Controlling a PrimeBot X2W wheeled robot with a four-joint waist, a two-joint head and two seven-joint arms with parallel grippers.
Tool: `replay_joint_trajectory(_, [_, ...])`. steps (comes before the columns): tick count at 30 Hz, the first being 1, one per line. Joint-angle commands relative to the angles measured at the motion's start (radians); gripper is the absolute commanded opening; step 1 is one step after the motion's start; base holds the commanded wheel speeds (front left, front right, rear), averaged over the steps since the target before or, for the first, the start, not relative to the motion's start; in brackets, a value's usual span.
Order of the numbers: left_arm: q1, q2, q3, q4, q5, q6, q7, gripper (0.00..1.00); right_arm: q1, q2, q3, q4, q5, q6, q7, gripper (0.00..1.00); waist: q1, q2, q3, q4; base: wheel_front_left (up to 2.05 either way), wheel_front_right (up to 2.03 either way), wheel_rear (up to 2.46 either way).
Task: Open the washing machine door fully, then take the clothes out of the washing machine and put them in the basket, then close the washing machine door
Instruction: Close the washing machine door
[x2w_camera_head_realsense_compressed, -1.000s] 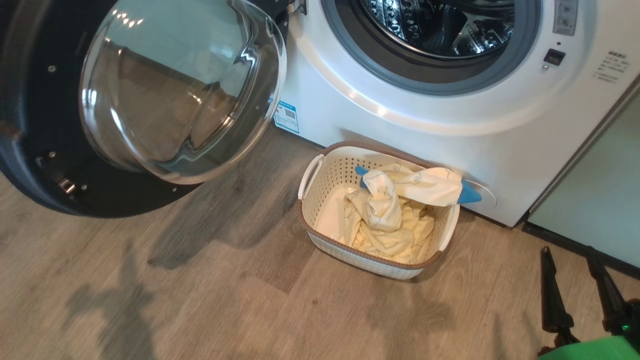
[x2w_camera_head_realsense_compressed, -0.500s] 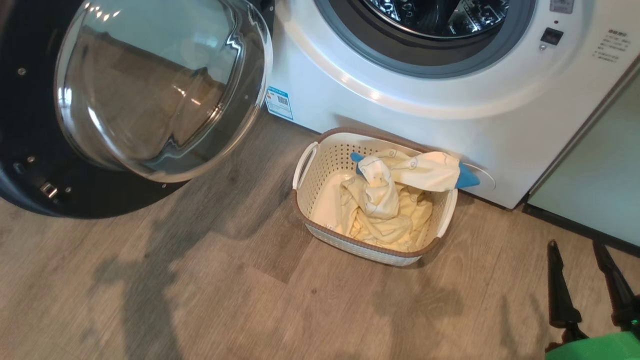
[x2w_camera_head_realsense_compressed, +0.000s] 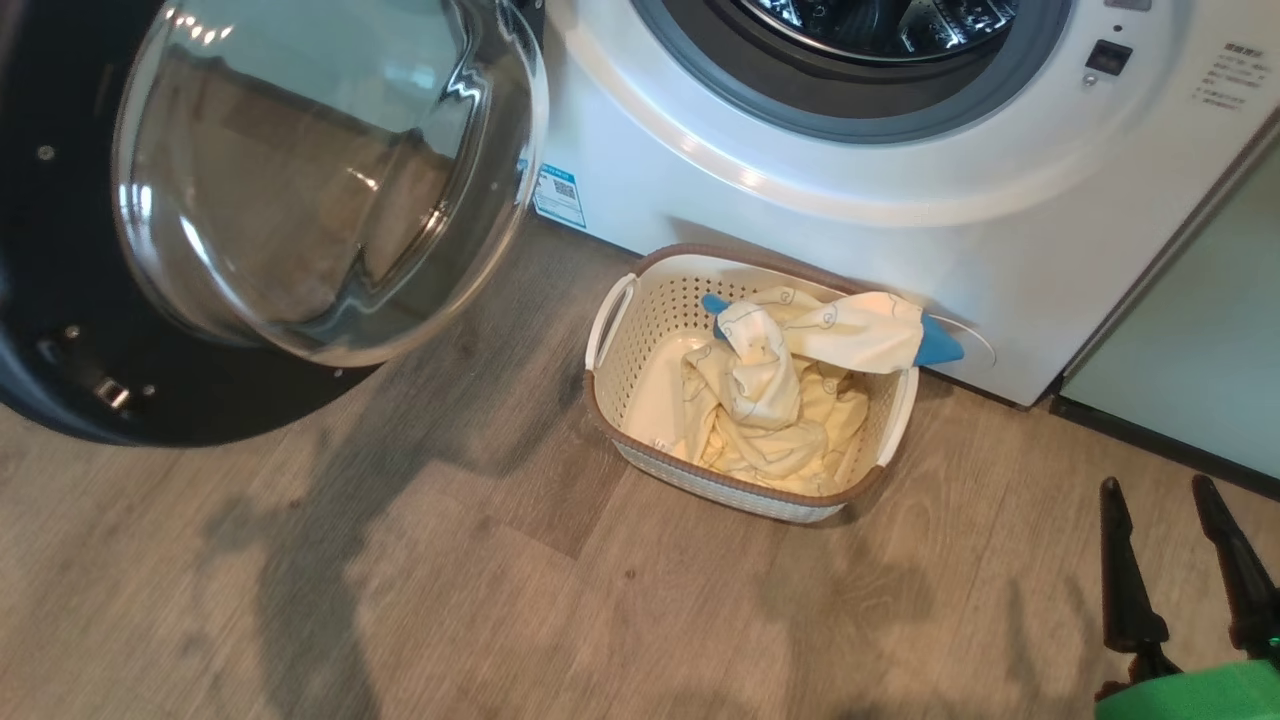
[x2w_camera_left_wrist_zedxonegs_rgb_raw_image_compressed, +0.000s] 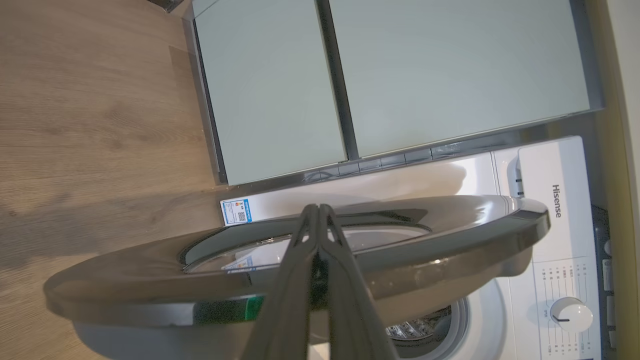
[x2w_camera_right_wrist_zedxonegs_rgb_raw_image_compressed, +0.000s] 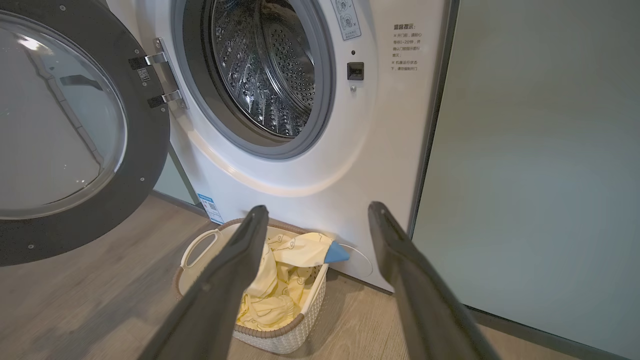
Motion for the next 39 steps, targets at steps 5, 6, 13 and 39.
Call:
replay_joint_trajectory(5, [-0.055,0.052,-0.001,-0.054,-0.009,-0.025,0.078,0.00,-0.044,-0.020,0.017,-0.035,-0.003,-0.003,0.001,1.00,0.0000,0.0000,0.003,0.008,0.00,0.00,0.00])
replay_joint_trajectory(6, [-0.057,0.051,-0.005,-0.059,-0.013,-0.027,0.089,0.00,-0.044,-0.020,0.016,-0.035,-0.003,-0.003,0.001,1.00,0.0000,0.0000,0.003,0.011,0.00,0.00,0.00])
replay_joint_trajectory(13, [-0.064,0.044,-0.027,-0.099,-0.039,-0.043,0.164,0.00,-0.045,-0.017,0.014,-0.033,-0.002,-0.003,0.002,1.00,0.0000,0.0000,0.006,0.024,0.00,0.00,0.00])
replay_joint_trajectory(39, [-0.064,-0.021,-0.163,-0.352,-0.100,-0.115,0.409,0.00,-0.069,0.003,0.030,0.023,0.022,-0.003,-0.049,1.00,0.0000,0.0000,-0.006,-0.009,0.00,0.00,0.00])
